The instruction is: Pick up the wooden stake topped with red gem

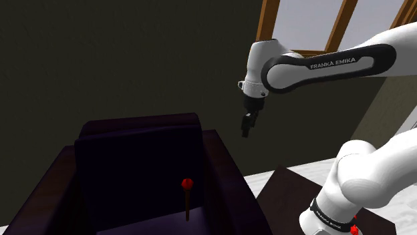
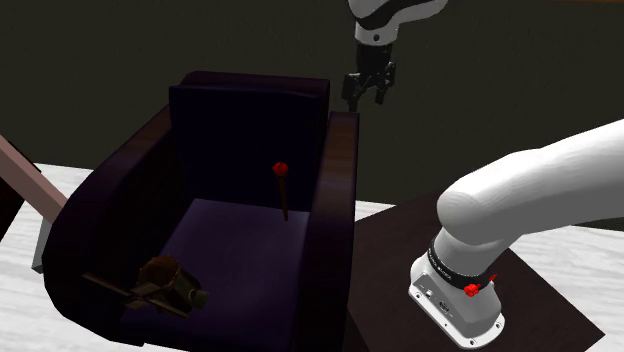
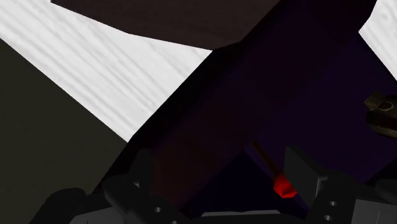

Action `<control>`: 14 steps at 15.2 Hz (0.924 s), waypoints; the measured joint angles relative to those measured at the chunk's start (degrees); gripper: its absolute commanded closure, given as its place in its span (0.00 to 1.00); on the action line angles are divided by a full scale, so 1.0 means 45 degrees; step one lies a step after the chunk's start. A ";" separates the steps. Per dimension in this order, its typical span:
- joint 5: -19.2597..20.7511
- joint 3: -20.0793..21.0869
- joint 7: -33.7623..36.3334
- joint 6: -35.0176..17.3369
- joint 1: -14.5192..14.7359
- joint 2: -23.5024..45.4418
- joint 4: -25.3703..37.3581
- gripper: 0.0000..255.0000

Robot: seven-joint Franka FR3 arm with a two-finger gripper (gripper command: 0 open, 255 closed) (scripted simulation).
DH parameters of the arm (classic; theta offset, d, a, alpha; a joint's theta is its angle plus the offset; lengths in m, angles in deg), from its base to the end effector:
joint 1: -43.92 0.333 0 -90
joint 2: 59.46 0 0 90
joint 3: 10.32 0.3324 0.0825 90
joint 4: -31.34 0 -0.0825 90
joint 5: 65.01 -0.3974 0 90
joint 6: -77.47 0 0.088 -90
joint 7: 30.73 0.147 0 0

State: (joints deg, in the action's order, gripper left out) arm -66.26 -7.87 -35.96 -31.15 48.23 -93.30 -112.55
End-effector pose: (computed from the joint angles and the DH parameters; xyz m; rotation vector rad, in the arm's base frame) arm 0.3665 0.0459 0.4469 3.1230 0.3047 -0.0396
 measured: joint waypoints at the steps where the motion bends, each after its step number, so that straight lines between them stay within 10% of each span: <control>1: -0.0134 0.0051 0.0029 -0.0462 0.0083 0.0353 -0.0064 0.00; 14: -0.1944 0.0890 0.0160 -0.5769 0.1283 0.5603 0.0525 0.00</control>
State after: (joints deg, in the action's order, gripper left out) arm -75.01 -3.86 -35.23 -57.11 54.00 -68.08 -110.19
